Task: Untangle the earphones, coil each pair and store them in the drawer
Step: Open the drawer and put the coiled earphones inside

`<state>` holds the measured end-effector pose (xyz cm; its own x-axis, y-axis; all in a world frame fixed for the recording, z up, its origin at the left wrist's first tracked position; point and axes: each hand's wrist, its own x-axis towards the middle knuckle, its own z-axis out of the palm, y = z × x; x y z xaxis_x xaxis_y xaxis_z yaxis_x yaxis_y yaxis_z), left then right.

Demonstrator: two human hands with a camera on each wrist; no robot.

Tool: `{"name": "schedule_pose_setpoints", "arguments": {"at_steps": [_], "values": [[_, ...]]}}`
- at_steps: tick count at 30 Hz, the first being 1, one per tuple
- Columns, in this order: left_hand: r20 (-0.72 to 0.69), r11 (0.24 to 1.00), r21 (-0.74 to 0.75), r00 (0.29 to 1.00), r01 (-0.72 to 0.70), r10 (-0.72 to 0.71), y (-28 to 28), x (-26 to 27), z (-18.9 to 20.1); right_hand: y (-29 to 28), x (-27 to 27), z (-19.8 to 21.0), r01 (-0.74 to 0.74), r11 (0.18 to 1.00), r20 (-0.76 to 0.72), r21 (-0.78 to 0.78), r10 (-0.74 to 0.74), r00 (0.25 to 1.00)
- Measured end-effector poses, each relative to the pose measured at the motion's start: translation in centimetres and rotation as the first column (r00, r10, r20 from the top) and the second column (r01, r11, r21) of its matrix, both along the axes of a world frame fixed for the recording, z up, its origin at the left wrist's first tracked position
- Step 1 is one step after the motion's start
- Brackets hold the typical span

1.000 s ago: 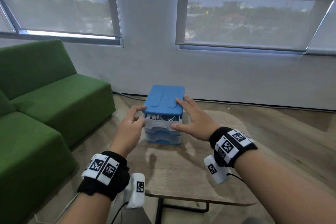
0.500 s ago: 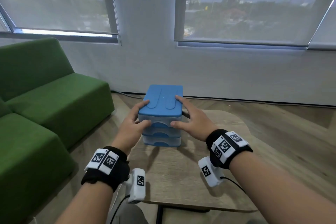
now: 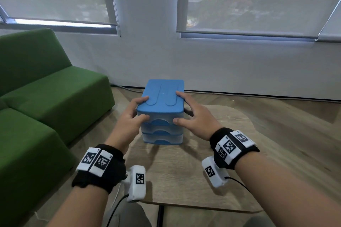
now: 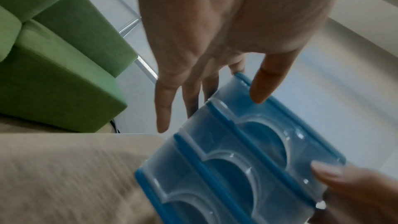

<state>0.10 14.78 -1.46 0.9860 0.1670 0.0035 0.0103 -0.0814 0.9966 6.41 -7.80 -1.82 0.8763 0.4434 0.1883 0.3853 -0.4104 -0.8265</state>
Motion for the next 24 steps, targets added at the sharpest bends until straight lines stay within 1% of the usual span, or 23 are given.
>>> {"name": "schedule_pose_setpoints", "arguments": {"at_steps": [2, 4, 13, 16, 24], "values": [[-0.054, 1.0, -0.019, 0.998, 0.021, -0.022, 0.0, 0.1, 0.3, 0.0, 0.0, 0.1, 0.003, 1.0, -0.006, 0.003, -0.003, 1.0], [-0.076, 0.998, -0.052, 0.997, 0.028, -0.032, 0.0, 0.0, 0.4, -0.1, -0.1, 0.2, 0.006, 1.0, -0.014, 0.011, -0.005, 1.0], [-0.06, 0.996, -0.084, 0.998, -0.022, 0.017, -0.5, 0.0, 0.4, 0.2, -0.4, 0.2, 0.018, 1.0, -0.01, 0.011, -0.017, 1.0], [-0.06, 0.997, -0.078, 0.998, -0.024, 0.02, -0.6, -0.2, 0.5, 0.2, -0.6, 0.4, 0.02, 0.999, -0.042, 0.033, -0.018, 0.999], [-0.065, 0.996, -0.085, 0.997, -0.039, 0.034, -0.6, -0.3, 0.4, 0.4, -1.0, 0.6, 0.038, 0.999, -0.058, 0.025, -0.037, 0.998]]}}
